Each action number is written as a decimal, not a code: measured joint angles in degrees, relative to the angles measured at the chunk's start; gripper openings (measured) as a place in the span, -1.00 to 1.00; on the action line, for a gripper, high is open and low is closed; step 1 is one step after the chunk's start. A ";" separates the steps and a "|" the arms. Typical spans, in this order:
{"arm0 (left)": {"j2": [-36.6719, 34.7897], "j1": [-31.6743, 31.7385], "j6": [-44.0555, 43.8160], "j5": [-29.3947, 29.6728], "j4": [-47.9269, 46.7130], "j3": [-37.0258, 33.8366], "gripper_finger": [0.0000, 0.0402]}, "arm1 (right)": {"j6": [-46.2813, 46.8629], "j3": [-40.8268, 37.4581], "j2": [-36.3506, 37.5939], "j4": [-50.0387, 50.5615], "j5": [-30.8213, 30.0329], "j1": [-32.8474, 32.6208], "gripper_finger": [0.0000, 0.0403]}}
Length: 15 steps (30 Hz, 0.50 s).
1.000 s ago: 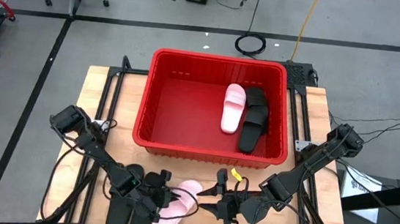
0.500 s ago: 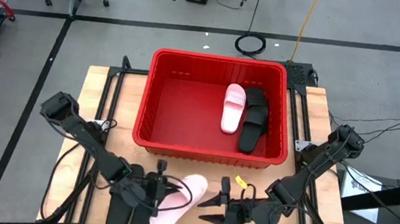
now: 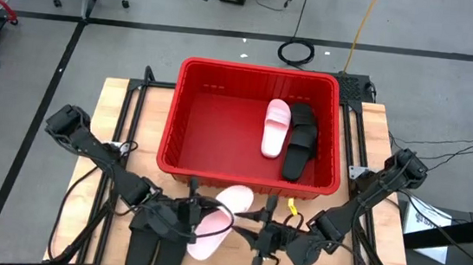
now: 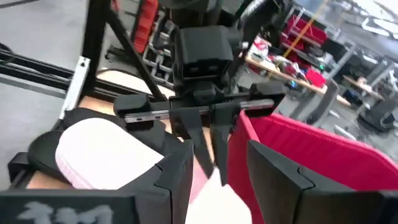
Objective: Pick and place slides into bin
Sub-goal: Put the pink slide into the red bin
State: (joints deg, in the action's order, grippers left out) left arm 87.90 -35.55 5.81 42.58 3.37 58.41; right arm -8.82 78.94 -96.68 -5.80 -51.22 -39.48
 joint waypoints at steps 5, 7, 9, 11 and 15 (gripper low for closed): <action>0.02 2.20 0.64 0.46 -4.17 2.89 -0.98 | 5.02 0.00 -0.02 7.80 -3.02 1.73 -0.31; 0.02 2.93 0.65 0.25 -4.84 3.42 -0.96 | 6.78 0.00 -0.02 9.46 -3.02 2.60 -0.31; 0.02 3.41 0.49 -0.13 -4.96 3.91 -0.93 | 7.95 0.00 -0.02 10.44 -2.83 3.32 -0.31; 0.02 3.36 0.79 -0.05 -4.98 4.61 -0.91 | 8.96 0.00 -0.02 11.37 -2.74 3.88 -0.31; 0.08 3.55 2.57 -0.02 -5.11 5.53 -0.94 | 9.50 0.00 -0.02 10.57 0.26 3.92 -0.31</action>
State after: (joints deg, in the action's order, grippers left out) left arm 87.97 -32.00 8.39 42.56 -1.74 63.94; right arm 0.68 78.94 -96.71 4.77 -50.96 -35.56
